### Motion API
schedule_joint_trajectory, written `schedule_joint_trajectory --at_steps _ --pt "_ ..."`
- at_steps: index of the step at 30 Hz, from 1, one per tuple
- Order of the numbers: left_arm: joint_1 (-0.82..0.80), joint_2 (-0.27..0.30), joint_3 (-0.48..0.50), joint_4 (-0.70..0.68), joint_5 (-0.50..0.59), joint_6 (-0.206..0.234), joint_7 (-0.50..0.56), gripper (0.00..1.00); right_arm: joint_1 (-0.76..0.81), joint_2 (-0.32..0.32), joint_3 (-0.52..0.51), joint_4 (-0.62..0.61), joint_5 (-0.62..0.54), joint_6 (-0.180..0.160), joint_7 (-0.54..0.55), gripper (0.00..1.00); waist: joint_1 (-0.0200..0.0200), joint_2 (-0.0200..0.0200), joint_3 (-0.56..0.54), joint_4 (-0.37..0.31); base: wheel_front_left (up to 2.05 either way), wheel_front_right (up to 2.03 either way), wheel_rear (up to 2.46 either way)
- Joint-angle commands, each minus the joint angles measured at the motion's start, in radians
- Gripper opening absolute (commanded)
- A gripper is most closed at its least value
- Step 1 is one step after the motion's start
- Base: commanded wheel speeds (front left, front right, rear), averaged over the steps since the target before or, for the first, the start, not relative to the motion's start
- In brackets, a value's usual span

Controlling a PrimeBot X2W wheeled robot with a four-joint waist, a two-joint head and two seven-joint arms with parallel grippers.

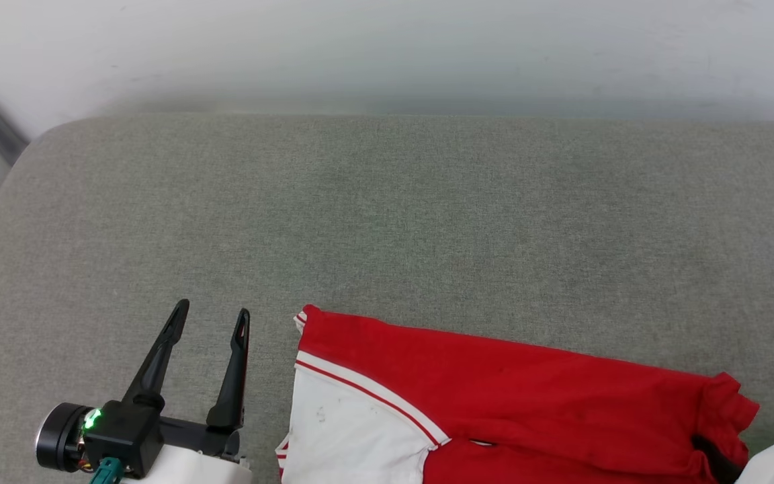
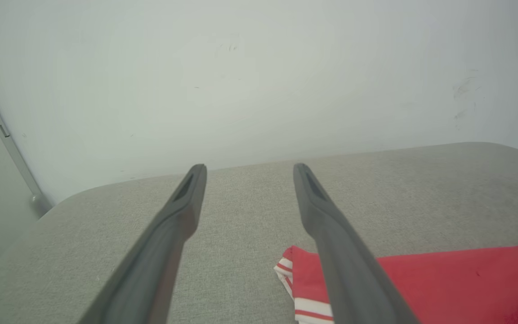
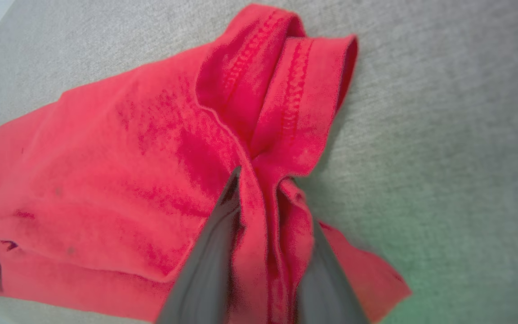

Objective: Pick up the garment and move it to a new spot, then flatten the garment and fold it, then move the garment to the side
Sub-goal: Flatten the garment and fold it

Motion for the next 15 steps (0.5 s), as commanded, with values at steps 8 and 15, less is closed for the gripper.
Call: schedule_joint_trajectory --at_steps 8,15 --pt "0.011 -0.008 0.008 0.004 0.012 -0.007 -0.007 1.00 -0.003 -0.026 -0.016 0.033 0.008 0.004 -0.052 0.00 0.0000 0.0000 -0.012 -0.020 0.00 0.00 0.00" --pt "0.016 -0.009 0.004 0.009 0.016 -0.008 -0.007 1.00 -0.029 -0.078 -0.096 0.064 -0.032 0.005 -0.093 0.00 0.0000 0.0000 -0.021 -0.035 0.00 0.00 0.00"
